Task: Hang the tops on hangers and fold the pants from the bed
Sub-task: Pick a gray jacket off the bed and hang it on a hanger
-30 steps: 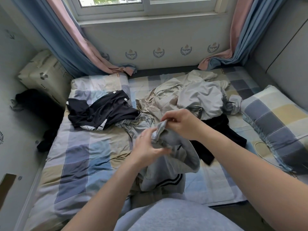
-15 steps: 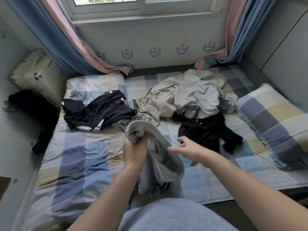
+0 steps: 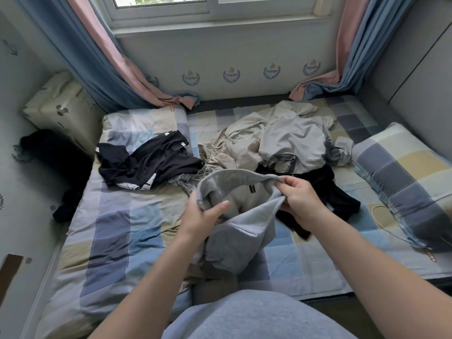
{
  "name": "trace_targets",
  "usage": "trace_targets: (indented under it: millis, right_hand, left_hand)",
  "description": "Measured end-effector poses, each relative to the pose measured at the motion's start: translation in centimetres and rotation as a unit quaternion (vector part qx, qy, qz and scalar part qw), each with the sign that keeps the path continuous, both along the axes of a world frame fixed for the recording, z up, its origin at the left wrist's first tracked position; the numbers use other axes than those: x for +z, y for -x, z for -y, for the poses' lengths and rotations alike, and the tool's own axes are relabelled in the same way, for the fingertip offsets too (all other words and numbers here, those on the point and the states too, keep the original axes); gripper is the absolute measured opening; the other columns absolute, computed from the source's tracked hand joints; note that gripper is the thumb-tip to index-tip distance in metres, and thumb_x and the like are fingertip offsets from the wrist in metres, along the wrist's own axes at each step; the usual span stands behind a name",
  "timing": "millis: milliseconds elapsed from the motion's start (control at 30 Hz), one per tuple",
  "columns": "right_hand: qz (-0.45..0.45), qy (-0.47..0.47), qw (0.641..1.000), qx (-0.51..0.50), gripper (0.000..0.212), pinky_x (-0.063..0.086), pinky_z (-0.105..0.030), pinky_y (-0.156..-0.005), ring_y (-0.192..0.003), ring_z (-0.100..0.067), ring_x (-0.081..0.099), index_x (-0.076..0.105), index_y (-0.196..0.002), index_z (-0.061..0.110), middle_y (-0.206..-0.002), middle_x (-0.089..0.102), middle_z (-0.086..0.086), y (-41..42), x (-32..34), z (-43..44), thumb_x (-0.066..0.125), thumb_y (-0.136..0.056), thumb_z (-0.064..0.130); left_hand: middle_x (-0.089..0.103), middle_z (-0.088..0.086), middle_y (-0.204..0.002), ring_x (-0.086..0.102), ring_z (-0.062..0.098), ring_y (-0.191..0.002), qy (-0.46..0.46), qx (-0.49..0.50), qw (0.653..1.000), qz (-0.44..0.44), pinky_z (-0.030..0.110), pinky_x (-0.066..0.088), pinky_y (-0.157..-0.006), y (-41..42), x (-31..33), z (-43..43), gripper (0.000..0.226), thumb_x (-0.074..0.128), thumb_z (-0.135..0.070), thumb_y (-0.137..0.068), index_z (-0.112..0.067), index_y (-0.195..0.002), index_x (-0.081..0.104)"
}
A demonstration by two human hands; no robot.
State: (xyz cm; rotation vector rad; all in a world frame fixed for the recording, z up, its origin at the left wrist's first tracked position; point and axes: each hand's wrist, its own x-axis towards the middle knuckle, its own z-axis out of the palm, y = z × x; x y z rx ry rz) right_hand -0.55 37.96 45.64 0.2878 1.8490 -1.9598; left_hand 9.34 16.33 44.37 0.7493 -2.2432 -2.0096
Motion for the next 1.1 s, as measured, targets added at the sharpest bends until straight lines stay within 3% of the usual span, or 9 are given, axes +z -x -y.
trace_targets:
  millis: [167,300,400,467,533,633,700,833,1100]
  right_hand:
    - [-0.13,-0.022,0.988,0.075,0.021,0.048,-0.021,-0.063,-0.067,-0.01,0.06,0.073,-0.089,0.016,-0.076,0.069,-0.001,0.7,3.2,0.2,0.056,-0.1,0.009]
    - [-0.197,-0.049,0.959,0.199,0.021,0.047,-0.019,-0.075,-0.08,-0.008,0.061,0.073,-0.095,0.019,-0.085,0.071,0.004,0.9,5.6,0.0,0.058,-0.099,0.005]
    - [-0.231,-0.126,0.918,0.298,0.02,0.044,-0.012,-0.074,-0.077,0.0,0.059,0.073,-0.099,0.019,-0.082,0.069,0.011,1.3,7.3,-0.4,0.058,-0.099,0.005]
    - [-0.253,-0.183,0.887,0.339,0.02,0.041,-0.011,-0.072,-0.073,0.004,0.056,0.073,-0.1,0.025,-0.08,0.067,0.015,1.7,8.2,-0.9,0.06,-0.099,0.009]
    - [-0.266,-0.198,0.878,0.345,0.024,0.039,-0.008,-0.066,-0.065,0.006,0.053,0.071,-0.096,0.031,-0.071,0.065,0.02,2.0,8.7,-1.2,0.061,-0.099,0.01]
    - [-0.285,-0.168,0.896,0.297,0.025,0.037,-0.012,-0.062,-0.063,0.0,0.048,0.072,-0.093,0.029,-0.069,0.061,0.016,1.9,8.1,-1.4,0.061,-0.097,0.007]
    - [-0.296,-0.153,0.91,0.249,0.025,0.036,-0.012,-0.06,-0.061,0.001,0.045,0.072,-0.091,0.024,-0.066,0.057,0.017,1.6,7.0,-1.5,0.06,-0.097,0.003]
    - [-0.257,-0.182,0.94,0.133,0.03,0.034,-0.018,-0.054,-0.054,-0.002,0.04,0.07,-0.083,0.028,-0.061,0.052,0.011,1.0,3.5,-1.8,0.061,-0.096,0.003]
    - [-0.067,-0.165,0.984,0.006,0.018,0.048,-0.032,-0.072,-0.076,-0.019,0.058,0.073,-0.087,0.003,-0.082,0.066,-0.01,0.1,-0.2,-1.2,0.062,-0.098,0.012]
  left_hand:
    - [0.068,-0.008,-0.098,0.066,0.007,-0.088,-0.001,-0.033,0.999,0.031,0.03,0.048,-0.076,1.2,3.9,0.4,0.089,0.06,-0.097,-0.047,-0.027,-0.102,0.062]
    - [0.063,-0.002,-0.109,0.063,0.011,-0.096,0.136,-0.01,0.989,0.057,0.031,0.048,-0.074,2.5,5.4,0.4,0.07,0.079,-0.068,-0.065,-0.023,-0.111,0.052]
    - [0.039,0.006,-0.149,0.045,0.024,-0.134,0.243,-0.053,0.964,0.095,0.045,0.042,-0.108,3.9,6.3,0.8,0.107,0.088,-0.051,-0.066,-0.025,-0.15,0.026]
    - [0.032,0.007,-0.157,0.04,0.029,-0.14,0.29,-0.092,0.946,0.112,0.052,0.038,-0.112,4.8,7.4,1.6,0.121,0.088,-0.052,-0.063,-0.034,-0.155,0.012]
    - [0.05,0.004,-0.146,0.052,0.028,-0.129,0.349,-0.169,0.909,0.152,0.048,0.045,-0.106,5.3,8.1,2.1,0.103,0.086,-0.049,-0.065,-0.034,-0.15,0.03]
    - [0.068,0.007,-0.081,0.064,0.028,-0.082,0.41,-0.223,0.872,0.148,0.029,0.051,-0.068,5.3,7.1,1.3,0.007,0.067,-0.019,-0.082,-0.015,-0.088,0.069]
    - [0.049,0.006,-0.056,0.047,0.025,-0.058,0.358,-0.171,0.908,0.134,0.027,0.034,-0.048,4.9,5.0,0.7,0.019,0.056,-0.008,-0.085,-0.003,-0.068,0.061]
    - [0.06,0.014,-0.071,0.055,0.025,-0.07,0.013,-0.015,0.994,0.11,0.035,0.042,-0.064,3.9,1.8,0.1,0.023,0.061,-0.009,-0.096,0.004,-0.08,0.071]
    - [0.071,0.017,-0.099,0.068,0.031,-0.093,-0.243,0.078,0.95,0.18,0.042,0.057,-0.086,3.5,0.3,-0.7,0.024,0.058,-0.019,-0.101,0.001,-0.106,0.07]
